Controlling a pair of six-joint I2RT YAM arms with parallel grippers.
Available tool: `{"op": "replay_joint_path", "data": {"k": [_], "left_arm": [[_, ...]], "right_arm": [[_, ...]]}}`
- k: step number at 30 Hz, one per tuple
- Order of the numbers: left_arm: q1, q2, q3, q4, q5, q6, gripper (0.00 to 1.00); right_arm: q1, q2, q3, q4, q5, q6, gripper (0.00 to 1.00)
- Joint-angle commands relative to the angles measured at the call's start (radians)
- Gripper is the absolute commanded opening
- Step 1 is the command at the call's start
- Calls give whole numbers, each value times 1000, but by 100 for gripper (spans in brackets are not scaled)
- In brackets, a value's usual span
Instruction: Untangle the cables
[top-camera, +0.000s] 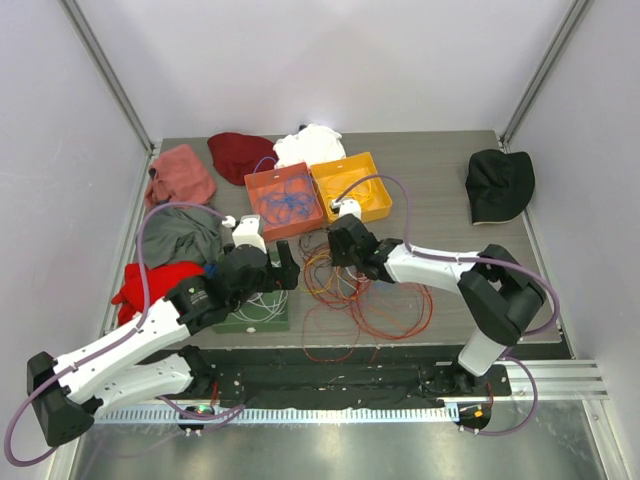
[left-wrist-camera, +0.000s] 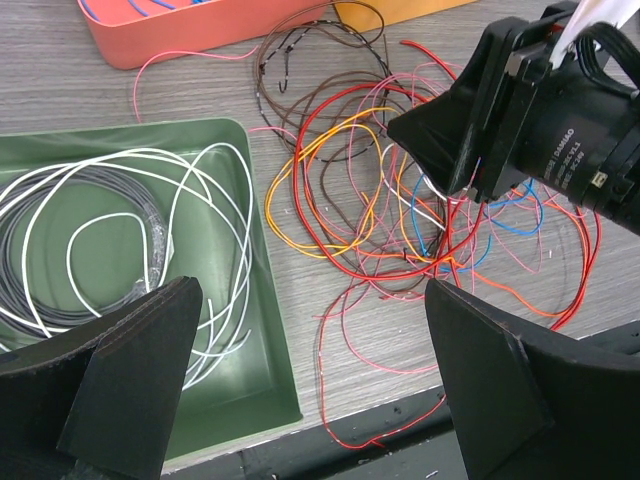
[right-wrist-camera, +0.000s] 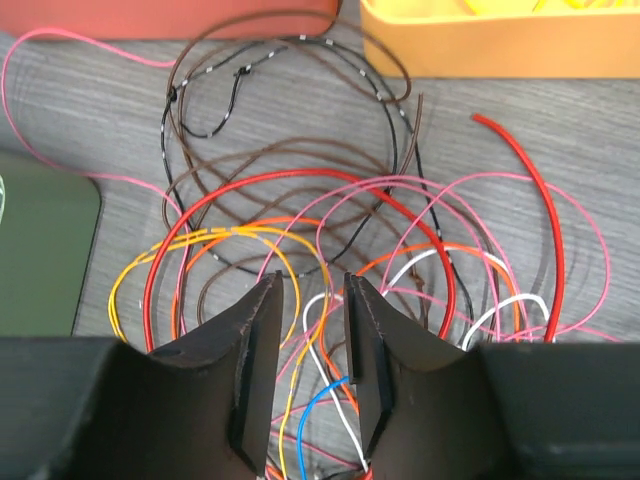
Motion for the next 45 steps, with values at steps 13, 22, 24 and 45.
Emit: {"op": "replay_joint_path", "data": {"k": [13,22,24,45], "left_arm": [[-1,-51,-22,14,-72,-10,100],[0,-62,-61,65,-81,-24,100],[0,-55,-51,62,-69,-27,100],[0,-71,-90,51,-34,-51,100]], "right_arm": [[-8,-276,2,54,214,-24,43],[-11,-352,37,-101,152,-83,49],[-11,-333,5,-73,123,-53,49],[-11,-26,-15,23,-2,-10,47]]}}
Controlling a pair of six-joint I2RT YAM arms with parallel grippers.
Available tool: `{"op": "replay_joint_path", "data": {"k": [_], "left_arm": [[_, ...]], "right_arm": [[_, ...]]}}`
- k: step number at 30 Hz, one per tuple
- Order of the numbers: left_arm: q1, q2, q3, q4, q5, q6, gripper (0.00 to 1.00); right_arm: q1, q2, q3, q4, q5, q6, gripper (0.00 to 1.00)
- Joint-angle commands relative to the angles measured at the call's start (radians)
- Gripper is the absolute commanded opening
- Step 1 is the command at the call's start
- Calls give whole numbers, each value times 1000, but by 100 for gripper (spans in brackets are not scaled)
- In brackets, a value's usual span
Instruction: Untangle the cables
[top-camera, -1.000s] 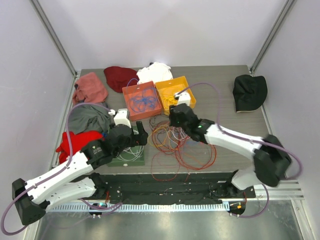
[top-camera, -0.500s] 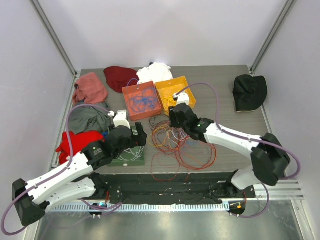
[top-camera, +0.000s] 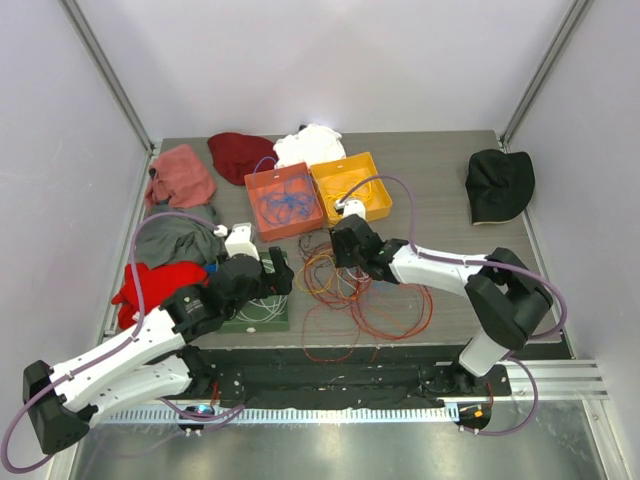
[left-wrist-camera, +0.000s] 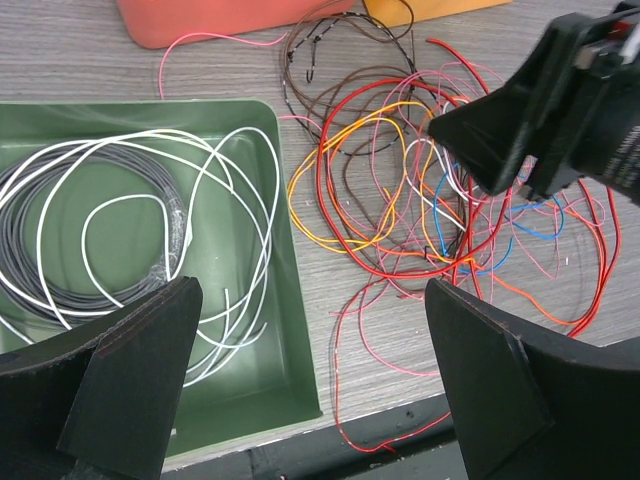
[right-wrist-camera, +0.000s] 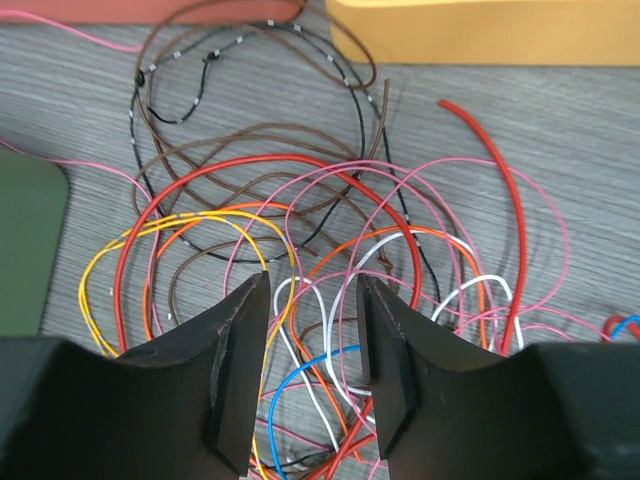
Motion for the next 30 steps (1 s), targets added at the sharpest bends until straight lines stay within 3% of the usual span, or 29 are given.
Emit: {"op": "replay_joint_path", "data": {"k": [1,10,20,23,26,30], "left_arm": [[2,1,-4,39,2,-14,100],[0,-2,-17,39,2,-19,100],[0,-6,-24,39,5,-22,100],[0,-14,-27,40,7,-23,100],[0,-25,-27,36,4,-25,100],[2,-46,-29,52,-1,-9,100]], "right_arm": [[-1,37,4,59,-12,14,47],[1,60,-3,156,35,-3,39],[-1,34,-22,162,52,1,17],[-2,13,-21,143,54,9,2],[-2,-88,14,79,90,-3,1],[-2,-370,198,-39,149,-90,1]]}}
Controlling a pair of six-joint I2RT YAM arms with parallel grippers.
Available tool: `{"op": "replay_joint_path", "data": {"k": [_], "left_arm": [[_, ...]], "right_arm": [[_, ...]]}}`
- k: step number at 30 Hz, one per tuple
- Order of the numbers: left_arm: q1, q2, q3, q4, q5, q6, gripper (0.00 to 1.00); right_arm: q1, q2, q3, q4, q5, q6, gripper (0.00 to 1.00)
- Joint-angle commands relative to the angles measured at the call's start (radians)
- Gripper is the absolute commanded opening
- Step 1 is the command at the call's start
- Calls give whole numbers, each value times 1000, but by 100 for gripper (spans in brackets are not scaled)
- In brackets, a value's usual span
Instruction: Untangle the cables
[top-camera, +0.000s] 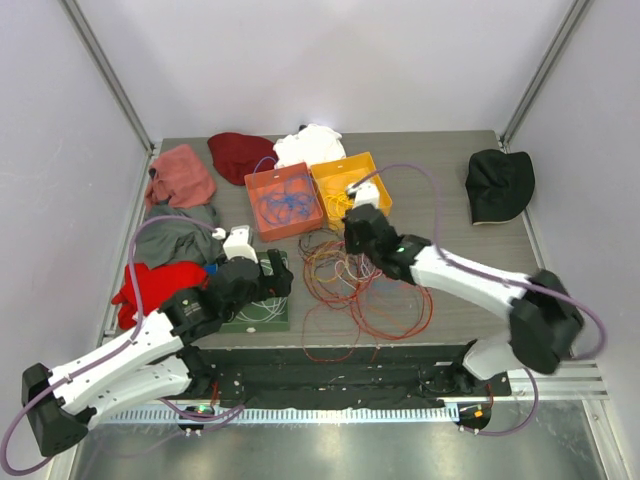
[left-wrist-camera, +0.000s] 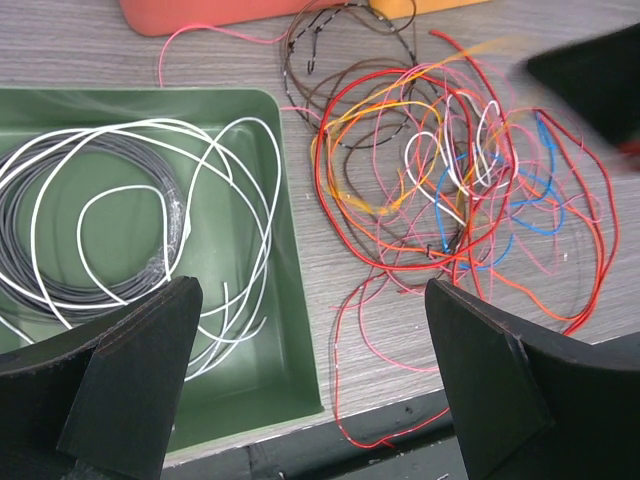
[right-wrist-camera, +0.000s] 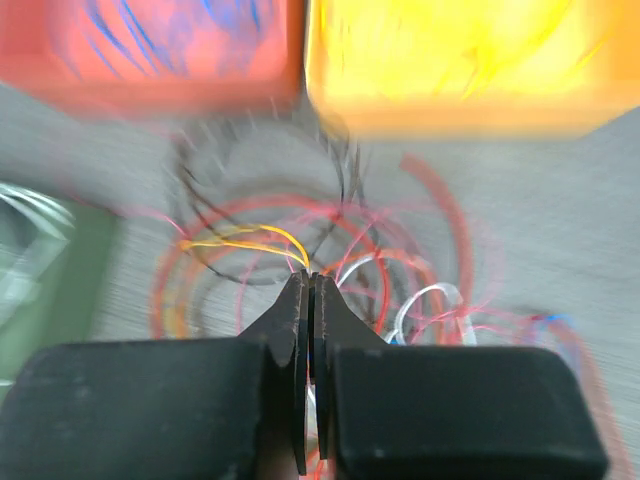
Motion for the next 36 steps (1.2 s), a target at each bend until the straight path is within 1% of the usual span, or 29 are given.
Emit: {"op": "replay_joint_path", "data": {"k": [1,2,3,4,8,10,13,14,16,17,20,22,25,26,27,29,31,34,36], "left_arm": [[0,-31,-5,58,-11,11,100],[0,-32,-5,69,-6,14,100],[0,-31,-5,92,-5,19,100],[2,-28,-5,104,0,26,100],[2,-12,-5,173,12,37,100],[2,-8,-5,222,17,45,100],[2,-9,-8,296,17,51,100],[2,-11,-12,328,26,74,100],[2,-6,-31,446,70,97,100],[2,-6,-35,530,82,112,100],[2,9,-46,645,130,120,100],[2,20,-34,653,144,111,100],[2,35,4,585,144,100,100],[2,37,14,539,142,95,100],[0,35,14,514,138,80,100],[2,20,1,451,130,66,100],[0,-23,-20,423,123,45,100],[2,-103,-75,388,103,32,100],[2,-150,-103,348,69,26,100]], "right_arm": [[-2,-310,252,-91,93,-91,1],[1,-336,301,-119,99,-126,1],[1,-356,403,-148,99,-137,1],[1,-385,451,-206,94,-148,1],[1,-419,683,-332,47,-154,1],[1,-434,737,-383,25,-135,1],[-1,-460,812,-416,-31,-101,1],[1,-466,843,-423,-54,-93,1],[2,-471,871,-446,-70,-79,1],[1,-480,881,-453,-76,-75,1],[1,-502,868,-470,-66,-64,1],[-1,-512,839,-475,-42,-62,1],[1,-529,760,-463,22,-67,1],[1,-529,718,-457,40,-76,1],[1,-522,698,-447,78,-78,1],[1,-503,647,-440,97,-87,1],[-2,-459,616,-411,141,-98,1],[-41,-383,569,-366,139,-102,1],[-76,-349,532,-320,113,-63,1]]}}
